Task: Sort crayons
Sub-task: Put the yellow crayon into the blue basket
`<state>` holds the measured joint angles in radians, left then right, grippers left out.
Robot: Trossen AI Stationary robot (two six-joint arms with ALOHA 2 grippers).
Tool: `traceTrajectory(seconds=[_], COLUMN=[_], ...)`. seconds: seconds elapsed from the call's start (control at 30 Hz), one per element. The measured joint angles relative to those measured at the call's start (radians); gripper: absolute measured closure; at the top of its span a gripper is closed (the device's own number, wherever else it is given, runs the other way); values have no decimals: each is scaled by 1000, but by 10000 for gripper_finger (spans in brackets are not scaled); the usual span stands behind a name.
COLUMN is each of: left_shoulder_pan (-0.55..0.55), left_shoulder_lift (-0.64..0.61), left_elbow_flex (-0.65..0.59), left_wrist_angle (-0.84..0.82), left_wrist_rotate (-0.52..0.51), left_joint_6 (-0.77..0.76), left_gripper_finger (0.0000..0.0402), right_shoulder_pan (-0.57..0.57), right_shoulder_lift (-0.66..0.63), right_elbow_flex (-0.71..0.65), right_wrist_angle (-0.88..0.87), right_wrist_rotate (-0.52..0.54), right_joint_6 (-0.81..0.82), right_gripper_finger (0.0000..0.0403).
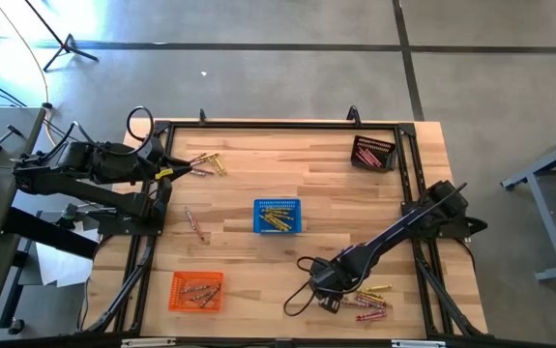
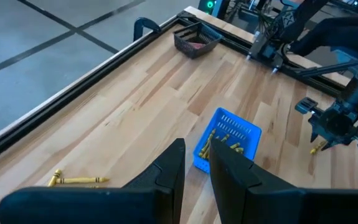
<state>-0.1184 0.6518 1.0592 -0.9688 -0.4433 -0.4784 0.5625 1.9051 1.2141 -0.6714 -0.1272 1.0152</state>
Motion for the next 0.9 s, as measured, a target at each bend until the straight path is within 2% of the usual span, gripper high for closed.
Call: traceTrajectory(seconds=[0.33, 0.43, 0.57, 0.73, 0.9], left_shoulder_pan=[0, 0, 0, 0, 0], left_shoulder_lift=[0, 0, 0, 0, 0], left_elbow_flex=[0, 0, 0, 0, 0], left_wrist_angle=[0, -4, -7, -7, -8], left_wrist_rotate=[0, 0, 0, 0, 0], left_joint_6=[19, 19, 19, 33, 71], left_gripper_finger=[341, 341, 341, 341, 341], right_shoulder_pan=[1, 0, -12, -33, -79], right_shoulder_lift=[43, 47, 48, 47, 26], right_elbow_flex=[6, 5, 5, 31, 152], right_wrist_angle=[-9, -25, -48, -89, -238], right_wrist_rotate=[23, 23, 16, -16, 52], right_joint_6=[-1, 0, 11, 28, -88], right_gripper_finger=[288, 320, 388, 387, 394])
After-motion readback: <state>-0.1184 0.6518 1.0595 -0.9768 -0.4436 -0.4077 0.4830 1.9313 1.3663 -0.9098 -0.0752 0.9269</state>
